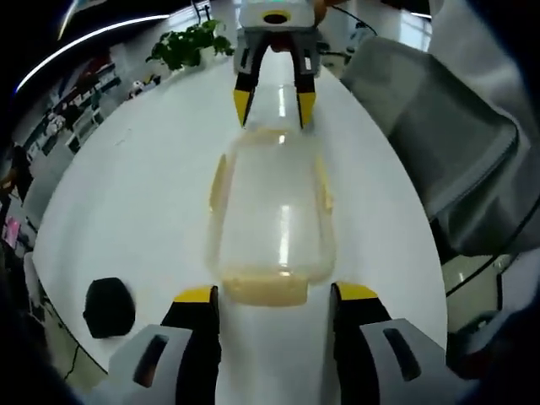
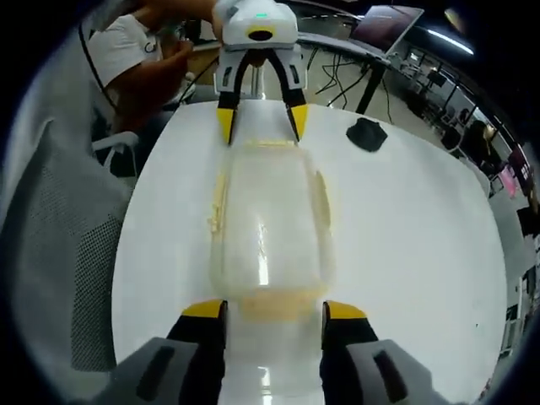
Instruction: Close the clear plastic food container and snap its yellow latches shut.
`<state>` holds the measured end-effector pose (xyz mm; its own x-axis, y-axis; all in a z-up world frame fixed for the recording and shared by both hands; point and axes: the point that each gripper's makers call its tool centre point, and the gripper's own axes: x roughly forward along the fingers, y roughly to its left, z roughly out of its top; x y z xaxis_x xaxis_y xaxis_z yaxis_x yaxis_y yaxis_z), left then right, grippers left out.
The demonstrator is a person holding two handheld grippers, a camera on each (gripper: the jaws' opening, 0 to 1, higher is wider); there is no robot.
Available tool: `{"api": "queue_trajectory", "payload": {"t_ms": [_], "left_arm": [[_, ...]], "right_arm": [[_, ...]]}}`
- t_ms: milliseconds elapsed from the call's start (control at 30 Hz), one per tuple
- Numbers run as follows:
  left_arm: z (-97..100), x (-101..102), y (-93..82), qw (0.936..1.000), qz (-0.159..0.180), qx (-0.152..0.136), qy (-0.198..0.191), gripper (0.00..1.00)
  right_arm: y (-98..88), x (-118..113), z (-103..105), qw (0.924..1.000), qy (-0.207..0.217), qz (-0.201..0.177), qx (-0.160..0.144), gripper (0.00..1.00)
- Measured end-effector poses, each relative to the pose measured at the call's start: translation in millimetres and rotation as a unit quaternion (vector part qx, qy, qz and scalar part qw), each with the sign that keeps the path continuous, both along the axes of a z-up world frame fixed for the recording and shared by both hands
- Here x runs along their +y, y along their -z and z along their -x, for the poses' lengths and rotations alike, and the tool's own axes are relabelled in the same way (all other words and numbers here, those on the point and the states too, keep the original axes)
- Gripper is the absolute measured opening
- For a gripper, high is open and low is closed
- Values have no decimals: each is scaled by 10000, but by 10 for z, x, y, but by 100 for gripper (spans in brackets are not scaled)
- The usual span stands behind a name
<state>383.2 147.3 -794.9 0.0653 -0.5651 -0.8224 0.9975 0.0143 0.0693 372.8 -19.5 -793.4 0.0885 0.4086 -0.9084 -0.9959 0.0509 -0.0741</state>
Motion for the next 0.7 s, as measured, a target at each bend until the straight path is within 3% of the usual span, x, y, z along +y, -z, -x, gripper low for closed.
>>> {"api": "queue_trajectory", "payload": {"t_ms": [200,333,700], "left_arm": [[-32,-10,48,9999,-101,-54,72,46],[-14,-36,49,9999,-87,102,94,43],[-2,-29,62,9996,-80,272,85,38]], "right_arm": [[64,13,-2,9999,-97,63,65,42],[83,11,-48,9999,-43,49,132,37],[127,15,-16,9991,-230,62,342,38]]}}
